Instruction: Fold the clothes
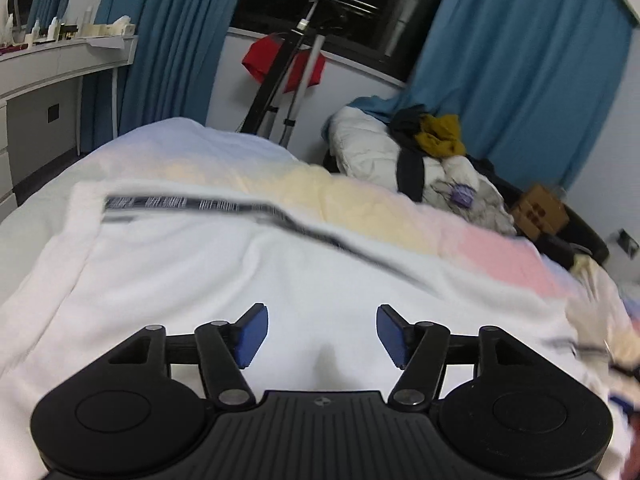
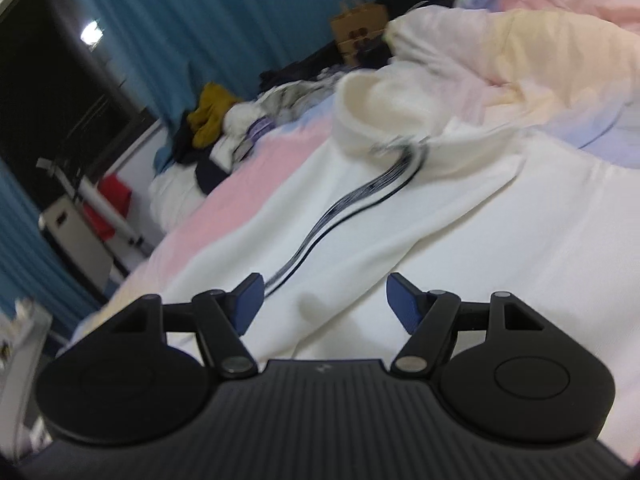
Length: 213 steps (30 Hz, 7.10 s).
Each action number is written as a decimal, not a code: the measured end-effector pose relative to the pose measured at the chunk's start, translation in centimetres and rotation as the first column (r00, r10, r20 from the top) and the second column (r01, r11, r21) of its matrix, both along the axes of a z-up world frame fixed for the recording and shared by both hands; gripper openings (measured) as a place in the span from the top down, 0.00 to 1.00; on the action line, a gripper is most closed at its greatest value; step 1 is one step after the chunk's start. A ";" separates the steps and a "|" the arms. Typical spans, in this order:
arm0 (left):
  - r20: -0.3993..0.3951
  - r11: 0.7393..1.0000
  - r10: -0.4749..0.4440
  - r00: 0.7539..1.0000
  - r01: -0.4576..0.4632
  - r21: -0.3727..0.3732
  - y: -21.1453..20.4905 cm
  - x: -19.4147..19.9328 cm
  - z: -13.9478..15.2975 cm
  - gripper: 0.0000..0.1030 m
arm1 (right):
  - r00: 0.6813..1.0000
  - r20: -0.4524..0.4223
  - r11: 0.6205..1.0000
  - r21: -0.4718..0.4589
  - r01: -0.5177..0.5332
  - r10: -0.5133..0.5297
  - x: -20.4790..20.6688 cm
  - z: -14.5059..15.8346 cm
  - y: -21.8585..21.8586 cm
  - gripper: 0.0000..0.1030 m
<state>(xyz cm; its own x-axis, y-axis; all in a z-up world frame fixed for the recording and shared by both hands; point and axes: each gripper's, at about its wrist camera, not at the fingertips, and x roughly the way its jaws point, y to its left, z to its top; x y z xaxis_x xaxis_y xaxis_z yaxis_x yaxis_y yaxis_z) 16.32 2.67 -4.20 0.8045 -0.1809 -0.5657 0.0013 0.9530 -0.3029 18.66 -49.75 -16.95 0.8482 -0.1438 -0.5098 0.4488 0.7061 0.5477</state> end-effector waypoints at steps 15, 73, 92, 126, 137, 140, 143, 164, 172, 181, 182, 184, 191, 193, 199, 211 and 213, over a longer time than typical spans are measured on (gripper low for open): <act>0.014 0.996 0.090 0.996 -0.090 -0.023 4.4 -16.3 -1.1 0.31 | 1.000 -0.027 1.000 -0.019 0.004 -0.004 7.2 -4.6 -8.6 0.77; -0.215 0.688 0.512 0.832 -0.547 -0.477 16.8 -22.3 -2.7 0.17 | 0.870 -0.058 0.859 0.136 0.493 -0.490 -17.1 1.6 -10.1 0.74; -0.339 0.556 0.503 0.795 -0.598 -0.577 19.6 -22.4 -5.9 0.11 | 0.859 -0.287 0.755 0.411 0.511 -0.425 -12.9 -6.3 -13.3 0.34; -0.127 0.421 0.511 0.850 -0.377 -0.825 21.6 -24.4 -0.9 0.91 | 0.884 0.063 0.868 0.234 0.438 -0.464 -15.4 4.5 -12.8 0.94; -0.207 0.553 0.491 0.846 -0.486 -0.677 21.0 -5.1 3.5 0.90 | 0.909 0.063 0.906 0.139 0.400 -0.411 1.4 9.4 -14.2 0.94; -0.274 0.557 0.496 0.824 -0.544 -0.627 20.7 2.5 1.4 0.90 | 0.906 0.042 0.899 0.155 0.410 -0.421 8.2 8.6 -14.6 0.94; -0.338 0.563 0.502 0.796 -0.597 -0.571 20.5 10.1 -0.6 0.90 | 0.913 -0.004 0.911 0.059 0.407 -0.408 15.1 6.0 -14.3 0.94; -0.146 0.821 0.298 0.943 -0.331 -0.465 18.2 14.5 -0.1 0.58 | 0.926 0.011 0.921 -0.097 0.377 -0.378 19.8 0.7 -16.2 0.69; -0.106 0.798 0.290 0.951 -0.302 -0.521 16.3 1.9 -0.4 0.27 | 0.936 0.083 0.931 0.163 0.327 -0.343 7.8 1.4 -15.3 0.46; -0.203 0.696 0.333 0.921 -0.386 -0.606 19.6 -6.2 -4.5 0.22 | 0.944 0.071 0.817 0.525 0.239 -0.322 -0.7 -4.3 -14.8 0.46; -0.212 0.677 0.340 0.916 -0.395 -0.621 20.1 -6.5 -5.1 0.22 | 0.951 0.072 0.832 0.506 0.225 -0.301 -0.8 -4.4 -14.9 0.46; -0.228 0.640 0.331 0.916 -0.395 -0.659 20.6 -5.9 -6.4 0.22 | 0.964 0.063 0.868 0.453 0.202 -0.257 -0.6 -4.8 -14.9 0.46; -0.205 0.586 0.311 0.928 -0.357 -0.727 20.6 -2.7 -9.7 0.22 | 0.978 -0.020 0.849 0.492 0.192 -0.209 1.2 -8.9 -16.7 0.46; -0.169 0.602 0.309 0.936 -0.330 -0.727 20.4 -1.4 -9.9 0.23 | 0.978 -0.002 0.852 0.491 0.183 -0.209 1.9 -9.7 -17.3 0.47; -0.081 0.639 0.303 0.950 -0.266 -0.722 20.4 2.5 -10.3 0.24 | 0.967 0.146 0.911 0.389 0.136 -0.207 4.0 -10.9 -18.3 0.45; 0.027 0.633 0.382 0.924 -0.241 -0.736 20.4 4.0 -10.1 0.85 | 0.956 0.139 0.964 0.098 0.247 -0.259 6.1 -9.8 -15.5 0.84; 0.055 0.636 0.401 0.914 -0.235 -0.735 20.0 3.3 -9.3 0.88 | 0.952 0.145 0.961 0.099 0.258 -0.271 5.4 -8.9 -15.3 0.87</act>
